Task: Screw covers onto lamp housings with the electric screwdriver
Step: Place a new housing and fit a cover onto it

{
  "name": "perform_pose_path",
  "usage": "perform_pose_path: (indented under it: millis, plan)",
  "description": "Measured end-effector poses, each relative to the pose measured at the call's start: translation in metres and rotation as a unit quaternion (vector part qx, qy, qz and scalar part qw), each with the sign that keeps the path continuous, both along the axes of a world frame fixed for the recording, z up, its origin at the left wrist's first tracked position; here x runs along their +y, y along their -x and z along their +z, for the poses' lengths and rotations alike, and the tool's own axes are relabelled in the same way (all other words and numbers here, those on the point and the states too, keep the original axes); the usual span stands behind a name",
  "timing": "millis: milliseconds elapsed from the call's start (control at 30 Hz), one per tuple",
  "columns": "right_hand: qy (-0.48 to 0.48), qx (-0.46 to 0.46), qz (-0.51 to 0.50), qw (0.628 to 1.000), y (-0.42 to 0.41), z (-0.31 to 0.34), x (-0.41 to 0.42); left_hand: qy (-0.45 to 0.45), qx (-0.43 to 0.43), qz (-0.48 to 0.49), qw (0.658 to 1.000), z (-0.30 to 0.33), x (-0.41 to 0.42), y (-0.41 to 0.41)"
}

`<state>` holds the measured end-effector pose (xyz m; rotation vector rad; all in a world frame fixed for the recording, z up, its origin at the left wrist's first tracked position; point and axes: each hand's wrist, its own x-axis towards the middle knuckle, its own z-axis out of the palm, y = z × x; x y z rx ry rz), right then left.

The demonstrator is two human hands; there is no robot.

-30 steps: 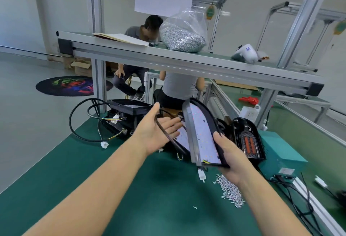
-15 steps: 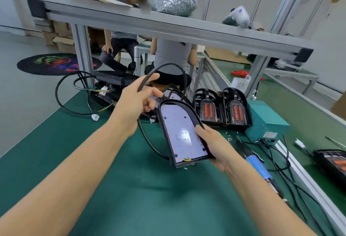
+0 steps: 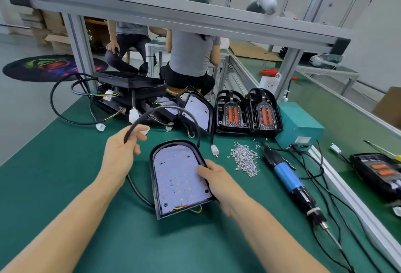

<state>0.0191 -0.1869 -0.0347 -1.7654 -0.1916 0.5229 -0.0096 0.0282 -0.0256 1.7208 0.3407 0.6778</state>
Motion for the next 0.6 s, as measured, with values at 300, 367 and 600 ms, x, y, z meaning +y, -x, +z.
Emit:
perform_pose_path:
  millis: [300,367,600]
  plan:
    - [0.067,-0.041,-0.001,0.997,0.007,-0.014,0.0,-0.179,0.238,0.1,0.949,-0.038,0.006,0.003]
    - [0.097,-0.072,0.01,0.993,-0.002,-0.01,-0.004,-0.257,0.299,0.101,0.914,-0.035,0.002,0.003]
    - [0.184,-0.142,0.085,0.969,-0.015,-0.005,-0.009,-0.222,0.103,0.094,0.965,-0.029,-0.021,0.008]
